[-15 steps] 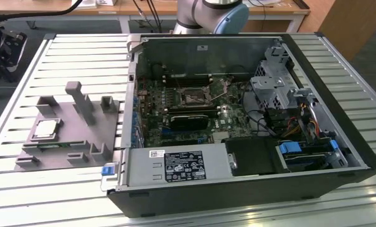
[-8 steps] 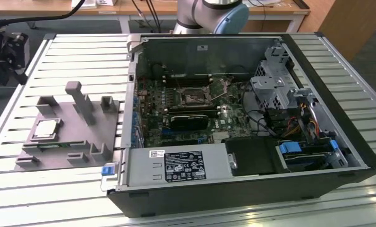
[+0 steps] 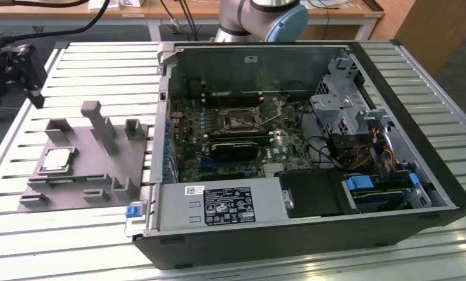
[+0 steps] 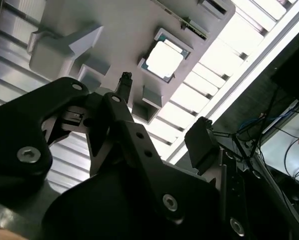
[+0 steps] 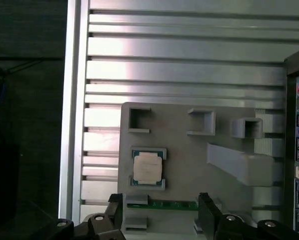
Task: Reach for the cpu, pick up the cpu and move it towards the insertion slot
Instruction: 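Pick up the cpu and move it towards the insertion slot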
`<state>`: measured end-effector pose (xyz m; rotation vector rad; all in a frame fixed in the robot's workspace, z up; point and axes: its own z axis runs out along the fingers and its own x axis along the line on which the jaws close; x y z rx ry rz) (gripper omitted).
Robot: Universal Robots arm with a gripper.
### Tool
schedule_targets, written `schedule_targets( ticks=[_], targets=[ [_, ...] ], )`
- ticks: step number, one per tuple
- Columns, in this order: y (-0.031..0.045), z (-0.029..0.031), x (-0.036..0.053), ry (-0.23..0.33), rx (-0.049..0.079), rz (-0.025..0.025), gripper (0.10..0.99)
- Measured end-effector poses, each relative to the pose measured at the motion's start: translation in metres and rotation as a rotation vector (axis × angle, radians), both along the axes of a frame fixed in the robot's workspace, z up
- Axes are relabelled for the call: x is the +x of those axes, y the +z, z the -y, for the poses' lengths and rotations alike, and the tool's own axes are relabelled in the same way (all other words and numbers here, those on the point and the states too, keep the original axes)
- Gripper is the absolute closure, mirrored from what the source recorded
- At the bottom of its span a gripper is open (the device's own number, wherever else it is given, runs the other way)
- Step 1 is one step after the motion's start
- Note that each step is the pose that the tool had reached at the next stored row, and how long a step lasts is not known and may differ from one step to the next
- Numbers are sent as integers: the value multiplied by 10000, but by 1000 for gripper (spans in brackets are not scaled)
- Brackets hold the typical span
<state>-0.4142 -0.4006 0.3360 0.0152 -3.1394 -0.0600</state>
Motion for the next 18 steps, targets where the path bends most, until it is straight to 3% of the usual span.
schedule_targets(
  ticks=[5,18],
  targets=[
    [-85,2,-6,-368,-12,-3,384],
    [-316,46,-24,0,-14,-188,384]
  ],
)
